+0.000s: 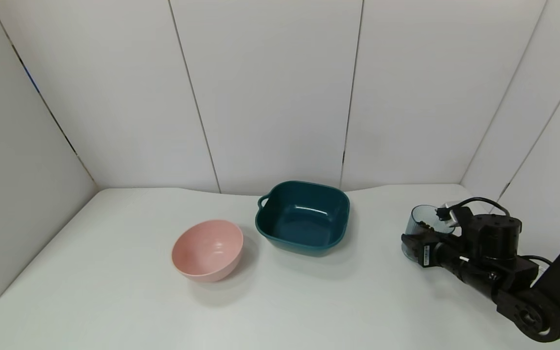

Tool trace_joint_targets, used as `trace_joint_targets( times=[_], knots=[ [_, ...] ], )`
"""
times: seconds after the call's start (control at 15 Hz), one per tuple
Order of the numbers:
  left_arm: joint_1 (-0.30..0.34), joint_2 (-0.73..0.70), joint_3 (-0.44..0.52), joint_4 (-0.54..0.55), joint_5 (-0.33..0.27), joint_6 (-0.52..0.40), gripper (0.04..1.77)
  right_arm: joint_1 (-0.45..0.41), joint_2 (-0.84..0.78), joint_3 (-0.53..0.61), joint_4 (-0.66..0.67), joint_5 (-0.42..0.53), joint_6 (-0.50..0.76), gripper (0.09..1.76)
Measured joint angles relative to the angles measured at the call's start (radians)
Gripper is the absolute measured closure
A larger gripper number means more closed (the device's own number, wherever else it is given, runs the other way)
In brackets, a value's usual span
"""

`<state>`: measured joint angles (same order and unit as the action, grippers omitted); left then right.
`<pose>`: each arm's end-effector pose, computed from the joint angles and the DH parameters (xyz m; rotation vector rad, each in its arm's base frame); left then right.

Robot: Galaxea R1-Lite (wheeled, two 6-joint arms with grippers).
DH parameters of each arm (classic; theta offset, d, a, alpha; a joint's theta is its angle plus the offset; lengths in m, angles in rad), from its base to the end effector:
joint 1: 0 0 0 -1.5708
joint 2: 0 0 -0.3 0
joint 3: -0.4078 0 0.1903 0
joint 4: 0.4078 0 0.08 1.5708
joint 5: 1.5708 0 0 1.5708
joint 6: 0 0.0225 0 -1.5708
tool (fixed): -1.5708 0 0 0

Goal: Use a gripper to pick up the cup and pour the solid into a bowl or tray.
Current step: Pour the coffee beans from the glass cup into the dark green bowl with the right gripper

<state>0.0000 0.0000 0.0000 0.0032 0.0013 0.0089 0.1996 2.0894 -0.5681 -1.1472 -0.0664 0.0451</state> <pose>-0.0228 0.0000 0.0751 0.0089 0.0032 0.0013 0.3219 0.0636 0.0524 -0.0051 0.3739 0.1232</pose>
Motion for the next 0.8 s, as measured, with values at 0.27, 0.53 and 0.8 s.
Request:
trace_joint_targets(
  times=[0.27, 0.53, 0.8],
  knots=[
    [0.0, 0.0, 0.0, 0.0, 0.0, 0.0, 0.09, 0.02, -0.099, -0.086, 0.24, 0.002, -0.051, 0.51],
    [0.0, 0.0, 0.0, 0.0, 0.0, 0.0, 0.09, 0.051, -0.191, -0.241, 0.497, -0.005, -0.151, 0.51],
    [0.0, 0.0, 0.0, 0.0, 0.0, 0.0, 0.09, 0.117, -0.233, -0.41, 0.705, -0.063, -0.2, 0.51]
  ],
)
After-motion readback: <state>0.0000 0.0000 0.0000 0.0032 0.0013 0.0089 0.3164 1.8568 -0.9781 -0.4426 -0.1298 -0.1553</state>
